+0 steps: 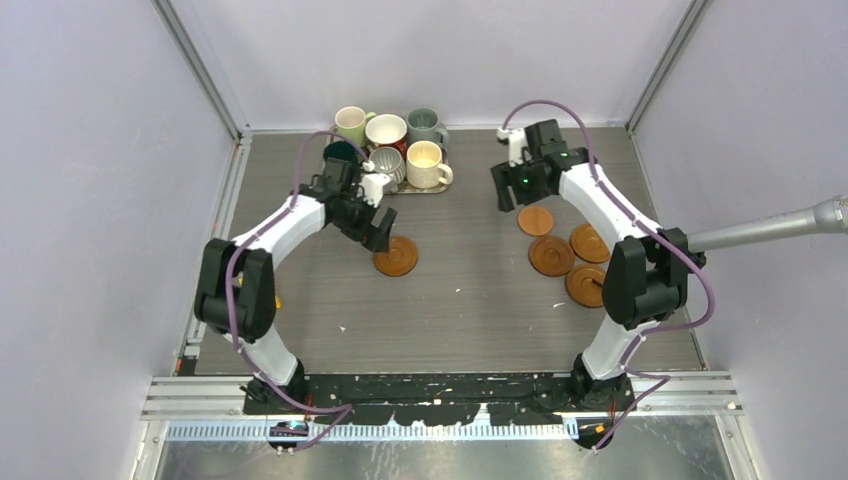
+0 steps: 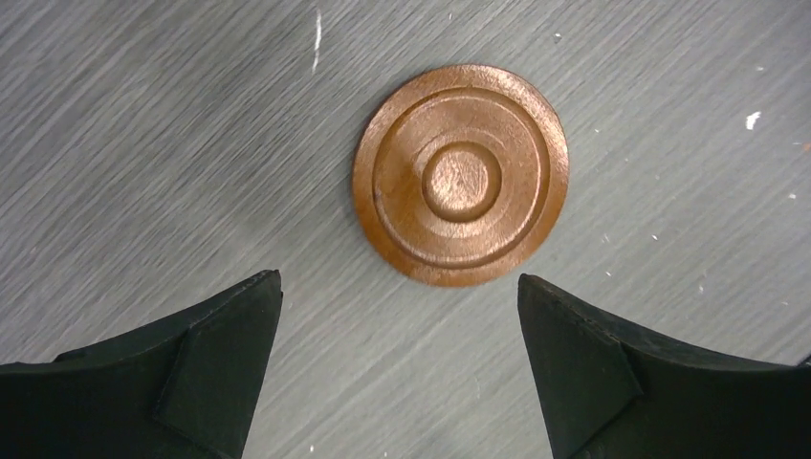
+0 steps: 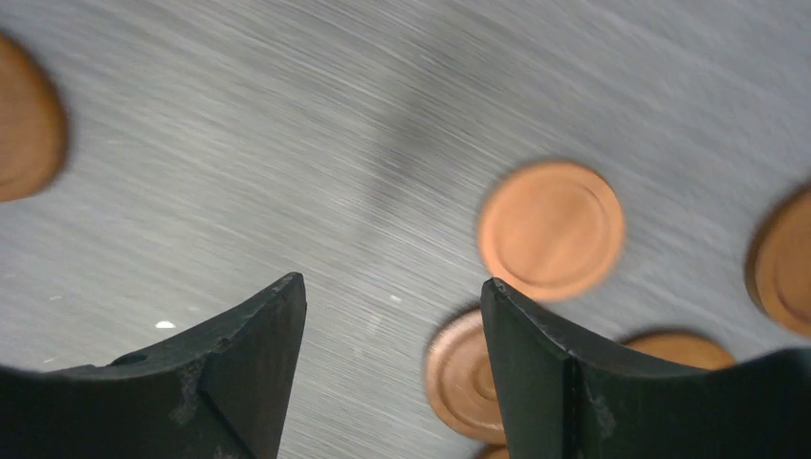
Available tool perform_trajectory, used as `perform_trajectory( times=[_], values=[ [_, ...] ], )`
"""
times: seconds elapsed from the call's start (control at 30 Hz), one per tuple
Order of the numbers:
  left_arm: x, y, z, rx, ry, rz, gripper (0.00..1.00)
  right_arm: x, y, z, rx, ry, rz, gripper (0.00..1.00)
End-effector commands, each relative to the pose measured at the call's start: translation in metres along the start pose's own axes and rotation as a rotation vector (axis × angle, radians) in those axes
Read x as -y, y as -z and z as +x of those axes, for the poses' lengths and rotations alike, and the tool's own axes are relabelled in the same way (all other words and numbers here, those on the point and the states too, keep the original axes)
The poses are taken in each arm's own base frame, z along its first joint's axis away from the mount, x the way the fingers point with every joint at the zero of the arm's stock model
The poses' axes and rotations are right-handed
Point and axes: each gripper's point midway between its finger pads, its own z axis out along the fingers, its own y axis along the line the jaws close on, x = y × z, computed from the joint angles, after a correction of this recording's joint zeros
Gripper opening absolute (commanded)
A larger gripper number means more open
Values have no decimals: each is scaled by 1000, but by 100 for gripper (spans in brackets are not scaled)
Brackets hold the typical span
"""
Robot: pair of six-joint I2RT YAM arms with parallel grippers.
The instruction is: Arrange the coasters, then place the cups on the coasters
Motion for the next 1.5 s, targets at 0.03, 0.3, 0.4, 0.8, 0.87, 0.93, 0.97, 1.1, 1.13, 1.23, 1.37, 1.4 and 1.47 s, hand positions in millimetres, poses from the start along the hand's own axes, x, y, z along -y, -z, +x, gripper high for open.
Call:
perform_trajectory(
  times=[0.03, 0.3, 0.4, 0.8, 0.87, 0.93, 0.97, 1.1, 1.13, 1.23, 1.37, 1.4, 1.47],
  values=[
    [1, -27, -21, -32, -121, -88, 94, 65, 6, 33, -103, -66, 164, 70],
    [2, -63, -7, -138, -148, -95, 84, 108, -22, 52, -217, -7, 289, 67],
    [1, -67, -1, -158, -156, -96, 83, 122, -35, 60, -254, 3, 305, 66],
    [-8, -72, 21, -221, -200, -105, 77, 148, -59, 83, -323, -22, 288, 64],
    [-10, -71, 25, -229, -195, -101, 76, 146, -61, 89, -340, -37, 255, 64],
    [-13, -67, 28, -232, -181, -101, 74, 140, -63, 94, -361, -52, 201, 63],
    [-15, -65, 29, -232, -173, -100, 73, 133, -65, 97, -368, -61, 161, 63],
    [-23, -53, 35, -227, -142, -91, 69, 111, -72, 106, -396, -95, 43, 58],
    [-26, -50, 38, -227, -135, -93, 67, 107, -73, 107, -400, -109, 22, 57],
    [-34, -40, 44, -224, -123, -100, 66, 92, -78, 109, -415, -114, -27, 54],
    [-48, -28, 54, -220, -80, -109, 65, 70, -85, 113, -439, -71, -51, 52],
    [-52, -25, 56, -217, -67, -111, 65, 63, -86, 112, -442, -55, -56, 52],
    [-59, -19, 62, -212, -42, -115, 64, 49, -90, 111, -447, -26, -62, 52]
  ],
)
